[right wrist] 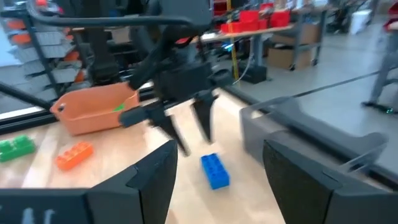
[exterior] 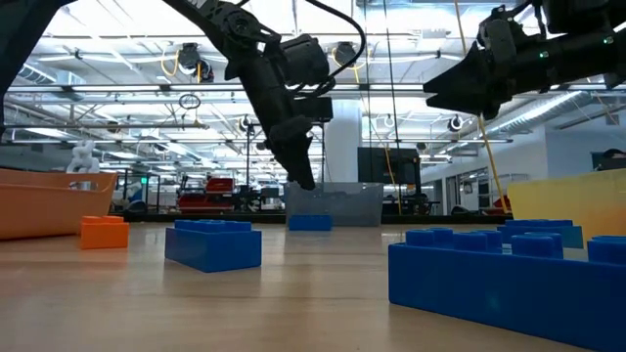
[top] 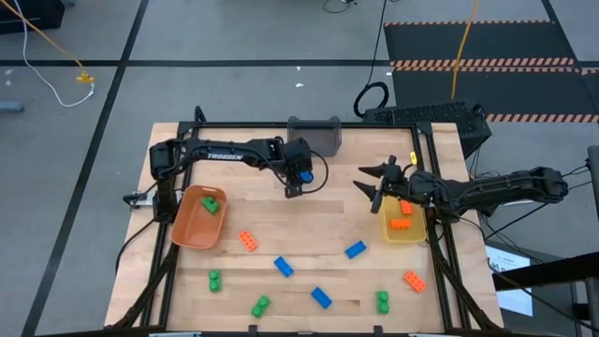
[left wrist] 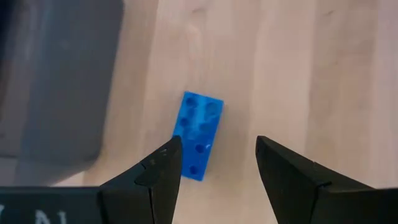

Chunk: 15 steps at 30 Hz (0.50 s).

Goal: Sort & place blocks by color
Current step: Put the blue game piece into the black bin

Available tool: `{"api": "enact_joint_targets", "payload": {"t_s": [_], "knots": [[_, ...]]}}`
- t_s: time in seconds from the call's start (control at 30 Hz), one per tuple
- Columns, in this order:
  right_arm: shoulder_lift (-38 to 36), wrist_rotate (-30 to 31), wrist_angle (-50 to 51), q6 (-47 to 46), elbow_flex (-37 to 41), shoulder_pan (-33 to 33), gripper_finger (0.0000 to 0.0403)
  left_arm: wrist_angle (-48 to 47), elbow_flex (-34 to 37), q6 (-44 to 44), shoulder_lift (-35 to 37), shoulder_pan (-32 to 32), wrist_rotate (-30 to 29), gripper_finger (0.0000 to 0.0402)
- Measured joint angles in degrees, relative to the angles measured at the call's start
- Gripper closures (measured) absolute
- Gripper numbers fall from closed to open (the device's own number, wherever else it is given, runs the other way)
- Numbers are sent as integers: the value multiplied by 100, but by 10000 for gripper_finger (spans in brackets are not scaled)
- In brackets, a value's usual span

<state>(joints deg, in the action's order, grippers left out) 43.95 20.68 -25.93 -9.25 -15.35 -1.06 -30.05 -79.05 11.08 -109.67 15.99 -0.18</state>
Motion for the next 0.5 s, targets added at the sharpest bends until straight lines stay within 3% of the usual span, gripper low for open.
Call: {"api": "enact_joint_targets", "payload": {"t_s": [0.5], "knots": [[1285,-144,-1083,-57,-2,0,177,30,0,182,13,-143,17,197]]}}
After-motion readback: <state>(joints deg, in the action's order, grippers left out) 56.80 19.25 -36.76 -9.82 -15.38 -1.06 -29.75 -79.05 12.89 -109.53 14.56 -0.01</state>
